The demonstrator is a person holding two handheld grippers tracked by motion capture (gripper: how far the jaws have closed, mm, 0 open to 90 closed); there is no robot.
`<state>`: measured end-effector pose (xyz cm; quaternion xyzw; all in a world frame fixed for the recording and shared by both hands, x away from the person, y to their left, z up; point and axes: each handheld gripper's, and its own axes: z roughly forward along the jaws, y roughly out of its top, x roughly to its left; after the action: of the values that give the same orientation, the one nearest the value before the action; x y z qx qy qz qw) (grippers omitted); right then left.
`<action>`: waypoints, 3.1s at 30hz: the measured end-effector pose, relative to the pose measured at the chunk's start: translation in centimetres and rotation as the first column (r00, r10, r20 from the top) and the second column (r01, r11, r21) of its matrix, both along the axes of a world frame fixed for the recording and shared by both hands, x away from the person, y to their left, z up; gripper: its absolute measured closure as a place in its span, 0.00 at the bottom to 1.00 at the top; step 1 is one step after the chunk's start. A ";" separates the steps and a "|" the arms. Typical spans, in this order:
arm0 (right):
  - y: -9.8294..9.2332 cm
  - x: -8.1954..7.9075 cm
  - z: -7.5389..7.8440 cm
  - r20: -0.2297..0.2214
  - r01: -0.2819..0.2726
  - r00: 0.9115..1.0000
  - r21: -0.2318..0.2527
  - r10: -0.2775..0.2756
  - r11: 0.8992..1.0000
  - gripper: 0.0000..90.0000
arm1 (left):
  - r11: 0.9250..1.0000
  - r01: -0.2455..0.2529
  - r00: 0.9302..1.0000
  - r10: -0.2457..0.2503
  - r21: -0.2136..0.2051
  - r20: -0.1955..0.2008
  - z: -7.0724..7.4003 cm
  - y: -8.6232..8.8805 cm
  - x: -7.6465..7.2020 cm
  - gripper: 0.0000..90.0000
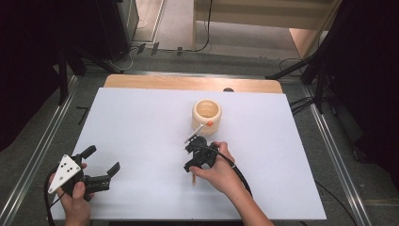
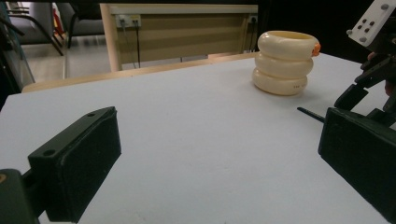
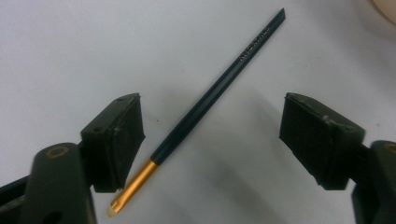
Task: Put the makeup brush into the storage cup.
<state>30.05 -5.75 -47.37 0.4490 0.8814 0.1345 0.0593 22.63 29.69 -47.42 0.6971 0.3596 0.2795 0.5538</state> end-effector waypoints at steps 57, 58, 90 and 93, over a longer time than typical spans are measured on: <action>-4.4 -3.1 2.6 0.202 0.081 0.968 0.311 -0.149 0.947 0.94 | 0.987 0.159 0.987 -0.159 0.002 -0.030 2.8 -8.6 2.7 0.00; -4.5 -3.3 2.6 0.216 0.078 0.964 0.321 -0.154 0.944 0.94 | 0.987 0.164 0.986 -0.164 -0.003 -0.030 2.9 -8.9 2.9 0.00; -6.5 -6.9 2.2 0.490 -0.015 0.852 0.377 -0.185 0.926 0.94 | 0.911 0.412 0.903 -0.410 -0.018 -0.127 4.3 -15.3 4.5 0.08; -6.4 -7.1 2.0 0.519 -0.040 0.840 0.348 -0.157 0.937 0.94 | 0.904 0.426 0.891 -0.424 -0.027 -0.160 4.0 -15.6 4.7 0.12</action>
<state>22.97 -12.18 -45.40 0.4232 0.7772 0.4057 0.2287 27.28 14.13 -43.38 0.7816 0.2412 0.0956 0.5673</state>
